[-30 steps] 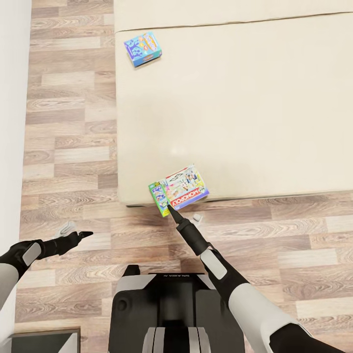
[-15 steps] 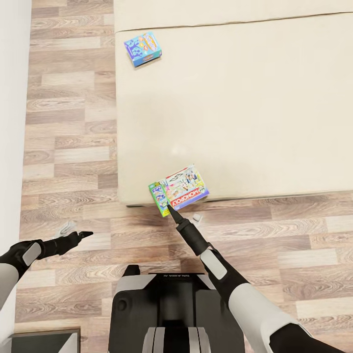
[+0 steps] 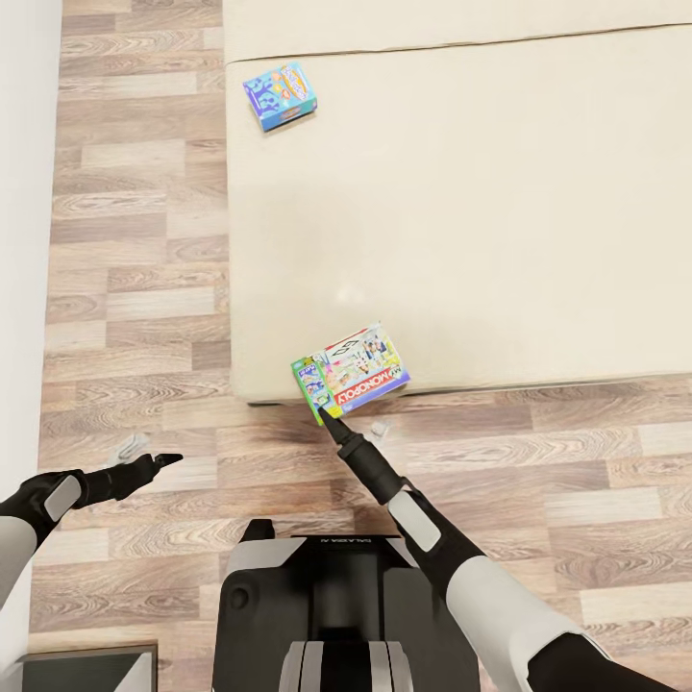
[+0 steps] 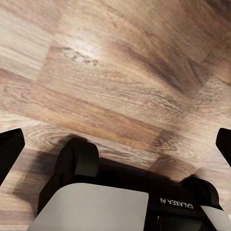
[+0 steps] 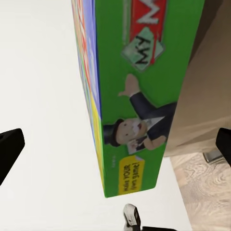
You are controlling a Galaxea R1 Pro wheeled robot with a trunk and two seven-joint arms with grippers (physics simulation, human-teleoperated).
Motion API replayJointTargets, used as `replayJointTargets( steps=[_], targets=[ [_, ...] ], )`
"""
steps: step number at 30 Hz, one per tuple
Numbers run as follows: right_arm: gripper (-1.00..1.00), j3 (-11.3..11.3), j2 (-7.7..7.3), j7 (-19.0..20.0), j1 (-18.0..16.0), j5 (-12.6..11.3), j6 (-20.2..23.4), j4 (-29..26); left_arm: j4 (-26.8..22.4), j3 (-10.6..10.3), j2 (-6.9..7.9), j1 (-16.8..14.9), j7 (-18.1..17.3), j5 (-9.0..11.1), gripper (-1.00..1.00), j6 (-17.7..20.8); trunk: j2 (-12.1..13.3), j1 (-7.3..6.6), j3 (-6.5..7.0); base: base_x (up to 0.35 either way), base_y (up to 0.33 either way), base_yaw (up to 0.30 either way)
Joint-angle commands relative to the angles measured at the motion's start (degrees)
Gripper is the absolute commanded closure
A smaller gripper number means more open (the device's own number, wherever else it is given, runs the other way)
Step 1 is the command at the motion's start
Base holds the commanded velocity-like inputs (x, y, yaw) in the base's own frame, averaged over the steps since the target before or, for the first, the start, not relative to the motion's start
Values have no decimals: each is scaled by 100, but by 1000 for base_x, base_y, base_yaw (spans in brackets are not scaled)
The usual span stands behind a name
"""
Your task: Put all the toys in the child's room - the three board games (two on the bed and one on the table), the two jigsaw puzzles on the table, and the tennis ball on the table - inside the toy box on the table in the child's room.
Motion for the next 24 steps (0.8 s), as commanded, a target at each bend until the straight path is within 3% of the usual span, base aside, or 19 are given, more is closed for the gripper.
replayJointTargets(
  steps=[1, 3, 4, 24],
  targets=[
    [-100, 31, 0, 10, -4, -28, -54, 12, -2, -1, 3, 0, -3, 44, -100, 47, -2, 1, -2, 0, 0, 0],
    [-100, 37, 0, 10, -5, -29, -54, 12, -2, -1, 4, 1, -3, 48, -100, 47, -2, 1, -2, 0, 0, 0],
    [100, 38, 0, 10, -6, -29, -54, 12, -2, -1, 6, 1, -3, 48, -100, 47, -2, 1, -2, 0, 0, 0],
    [100, 43, 0, 78, -7, -37, -54, 12, -2, -1, -5, 0, -3, 42, -100, 40, -2, 1, -2, 0, 0, 0]
  ],
)
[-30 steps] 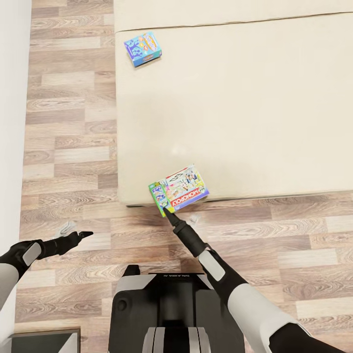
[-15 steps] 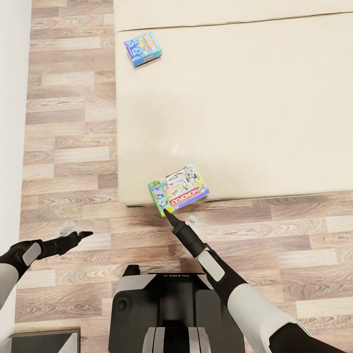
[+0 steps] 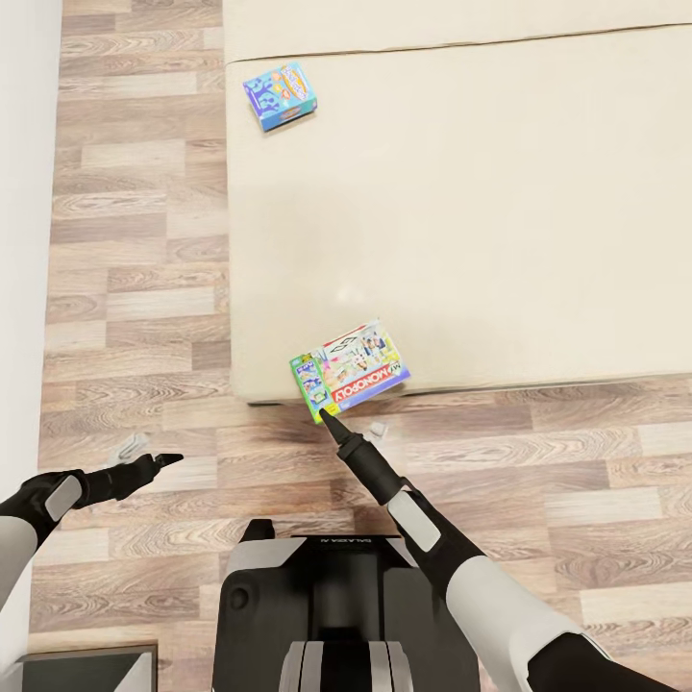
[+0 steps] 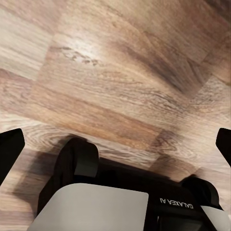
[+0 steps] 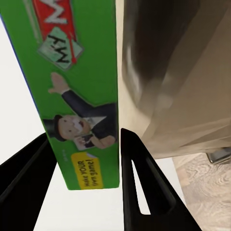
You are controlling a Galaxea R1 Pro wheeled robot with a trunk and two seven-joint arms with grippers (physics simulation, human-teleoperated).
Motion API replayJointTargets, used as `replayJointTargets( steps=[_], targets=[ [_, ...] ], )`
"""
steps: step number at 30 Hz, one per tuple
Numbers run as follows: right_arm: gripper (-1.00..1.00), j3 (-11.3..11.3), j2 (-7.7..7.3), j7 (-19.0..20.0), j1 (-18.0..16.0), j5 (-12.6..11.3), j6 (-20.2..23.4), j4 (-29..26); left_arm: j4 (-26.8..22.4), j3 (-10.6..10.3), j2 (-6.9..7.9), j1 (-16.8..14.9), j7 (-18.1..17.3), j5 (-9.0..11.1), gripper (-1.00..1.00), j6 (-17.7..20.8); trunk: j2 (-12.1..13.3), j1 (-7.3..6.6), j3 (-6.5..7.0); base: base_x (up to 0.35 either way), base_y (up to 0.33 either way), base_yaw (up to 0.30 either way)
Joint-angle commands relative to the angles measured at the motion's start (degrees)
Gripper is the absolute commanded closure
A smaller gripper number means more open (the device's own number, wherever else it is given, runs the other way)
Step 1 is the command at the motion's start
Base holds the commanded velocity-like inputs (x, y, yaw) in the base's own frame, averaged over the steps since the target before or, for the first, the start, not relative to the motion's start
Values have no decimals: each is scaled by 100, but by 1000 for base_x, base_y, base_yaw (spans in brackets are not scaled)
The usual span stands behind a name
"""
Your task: Put all the toys in the child's room - the three board games (two on the bed and one on the table), the two jigsaw puzzles on the table, and the tennis ball on the table - inside the toy box on the table in the child's room.
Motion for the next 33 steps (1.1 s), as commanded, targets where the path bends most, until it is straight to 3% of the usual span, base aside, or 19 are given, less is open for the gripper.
replayJointTargets(
  steps=[1, 6, 16, 18, 22, 25, 29, 33],
  targets=[
    [100, 27, 0, 11, -6, -33, -48, 12, -2, -1, 3, 1, -3, 45, -100, 47, -2, 1, -2, 0, 0, 0],
    [100, 27, 0, 12, -4, -32, -48, 12, -2, -1, 2, 1, -3, 45, -100, 52, 118, -65, 52, 0, 0, 0],
    [100, 65, 0, -59, -6, 47, 669, -75, -2, -1, 4, 1, -3, 32, -100, 46, 519, -285, 232, 0, 0, 0],
    [100, 64, 0, -58, -6, 141, 824, -75, -2, -1, 3, 1, -3, 30, -100, 46, 599, -329, 268, 0, 0, 0],
    [100, 48, 0, -49, -6, 639, 1157, -80, -2, -1, 4, 1, -3, 28, -100, 40, 760, -417, 339, 0, 0, 0],
    [100, 44, 0, -52, -6, 840, 1447, -145, -2, -1, 2, 1, -3, 27, -100, 38, 880, -483, 393, 0, 0, 0],
    [100, 49, 0, -55, -6, 972, 1847, -519, -2, -1, 3, 0, -3, 27, -100, 37, 1041, -570, 465, 0, 0, 0],
    [100, 49, 0, -63, -6, 1092, 1959, -700, -2, -1, 2, 1, -3, 27, -100, 37, 1201, -658, 537, 0, 0, 0]
  ],
)
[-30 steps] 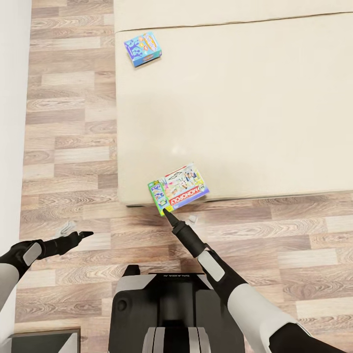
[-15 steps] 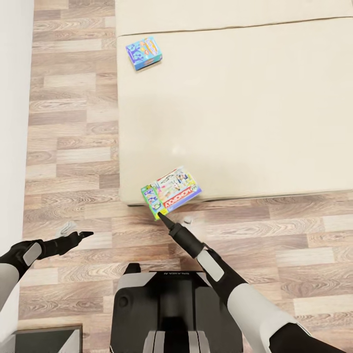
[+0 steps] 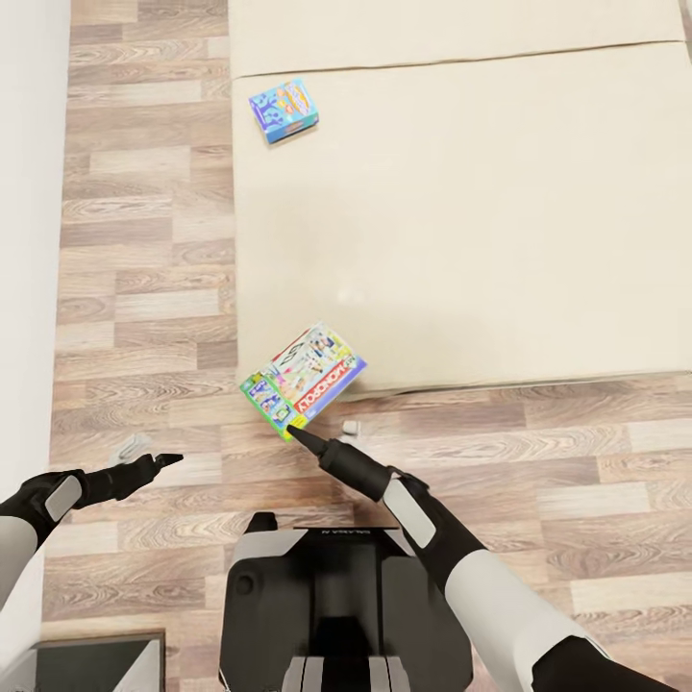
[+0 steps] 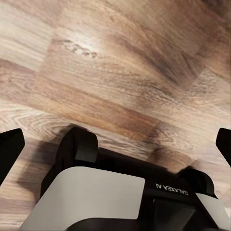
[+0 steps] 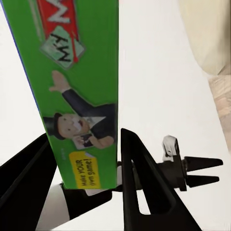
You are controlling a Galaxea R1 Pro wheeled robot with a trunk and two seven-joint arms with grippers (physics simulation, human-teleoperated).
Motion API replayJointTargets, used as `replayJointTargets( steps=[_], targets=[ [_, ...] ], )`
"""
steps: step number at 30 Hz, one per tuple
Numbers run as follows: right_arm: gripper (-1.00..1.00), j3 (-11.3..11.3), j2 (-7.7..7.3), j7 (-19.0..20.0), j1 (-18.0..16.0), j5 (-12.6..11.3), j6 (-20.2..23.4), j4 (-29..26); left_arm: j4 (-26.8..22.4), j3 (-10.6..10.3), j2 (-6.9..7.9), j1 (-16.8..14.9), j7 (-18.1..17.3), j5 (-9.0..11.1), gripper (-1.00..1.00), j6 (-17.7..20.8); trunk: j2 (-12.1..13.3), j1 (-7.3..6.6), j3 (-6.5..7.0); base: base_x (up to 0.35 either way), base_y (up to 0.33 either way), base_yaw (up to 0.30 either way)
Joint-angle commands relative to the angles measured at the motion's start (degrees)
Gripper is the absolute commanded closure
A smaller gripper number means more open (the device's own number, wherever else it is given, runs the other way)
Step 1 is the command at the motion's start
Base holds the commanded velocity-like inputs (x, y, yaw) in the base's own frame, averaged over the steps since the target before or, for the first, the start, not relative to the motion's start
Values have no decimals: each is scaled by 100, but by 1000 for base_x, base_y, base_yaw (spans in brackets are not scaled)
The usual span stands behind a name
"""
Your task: Put all the toys in the child's room - the three board games (two on the bed and one on the table), the two jigsaw puzzles on the table, and the tennis ball on the table - inside the toy box on the table in the child's room.
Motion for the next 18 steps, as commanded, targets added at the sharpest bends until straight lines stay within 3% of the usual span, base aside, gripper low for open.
replayJointTargets(
  steps=[1, 18],
  targets=[
    [100, 9, 0, 15, -3, -13, 66, -24, -2, -2, 2, 0, -2, 46, -100, 48, 38, -21, 17, 0, 0, 0],
    [100, 3, 0, 80, -3, 68, 32, -313, -2, -10, -2, 0, 4, 43, -100, 48, 720, -395, 322, 0, 0, 0]
  ],
)
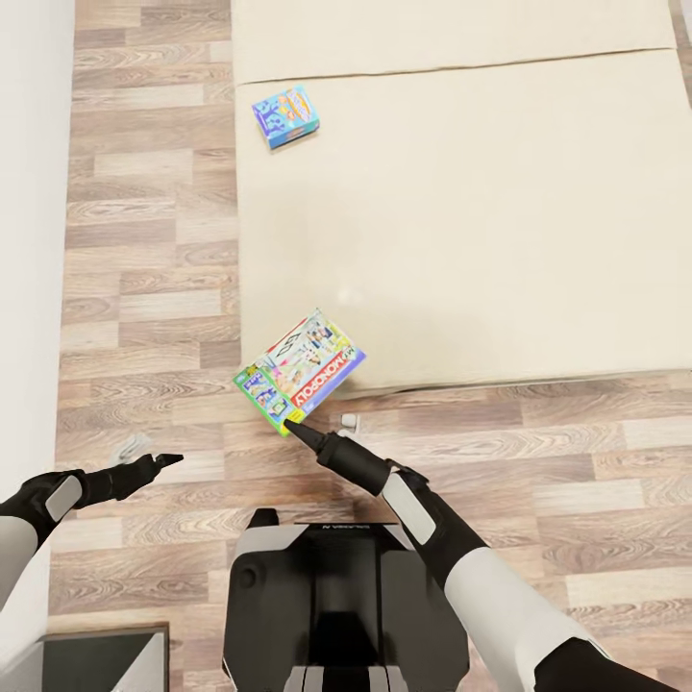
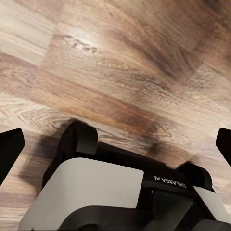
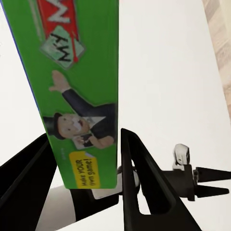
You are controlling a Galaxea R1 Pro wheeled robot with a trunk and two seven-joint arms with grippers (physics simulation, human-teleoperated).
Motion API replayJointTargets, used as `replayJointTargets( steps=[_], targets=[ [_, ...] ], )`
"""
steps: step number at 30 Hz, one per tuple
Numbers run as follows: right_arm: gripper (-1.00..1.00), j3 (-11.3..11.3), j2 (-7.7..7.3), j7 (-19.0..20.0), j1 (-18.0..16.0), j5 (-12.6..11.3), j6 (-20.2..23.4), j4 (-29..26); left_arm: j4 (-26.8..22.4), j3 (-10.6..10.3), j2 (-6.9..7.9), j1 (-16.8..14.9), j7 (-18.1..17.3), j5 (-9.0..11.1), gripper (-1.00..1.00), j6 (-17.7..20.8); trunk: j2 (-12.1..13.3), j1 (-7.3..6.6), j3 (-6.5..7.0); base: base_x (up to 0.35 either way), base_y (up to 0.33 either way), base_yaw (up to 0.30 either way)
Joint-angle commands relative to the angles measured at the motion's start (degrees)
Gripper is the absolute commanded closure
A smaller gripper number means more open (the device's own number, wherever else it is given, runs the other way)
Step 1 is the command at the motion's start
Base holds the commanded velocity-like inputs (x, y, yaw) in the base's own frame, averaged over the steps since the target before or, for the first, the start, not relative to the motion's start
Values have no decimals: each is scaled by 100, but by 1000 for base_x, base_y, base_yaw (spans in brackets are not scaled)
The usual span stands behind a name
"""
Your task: Put all the toys in the child's room - the three board games (two on the bed and one on the table), the two jigsaw puzzles on the table, and the tennis ball on the table - inside the toy box on the table in the child's room.
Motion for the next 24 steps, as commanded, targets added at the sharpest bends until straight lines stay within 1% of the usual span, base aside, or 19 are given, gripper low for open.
replayJointTargets(
  steps=[1, 24],
  targets=[
    [100, 10, 0, 15, -3, -60, 56, 3, -2, -1, -2, 0, -1, 43, -100, 48, 38, -21, 16, 0, 0, 0],
    [100, 3, 0, -1, -2, -58, 45, -11, -2, 2, -37, 0, -8, 40, -100, 43, 960, -526, 429, 0, 0, 0]
  ],
)
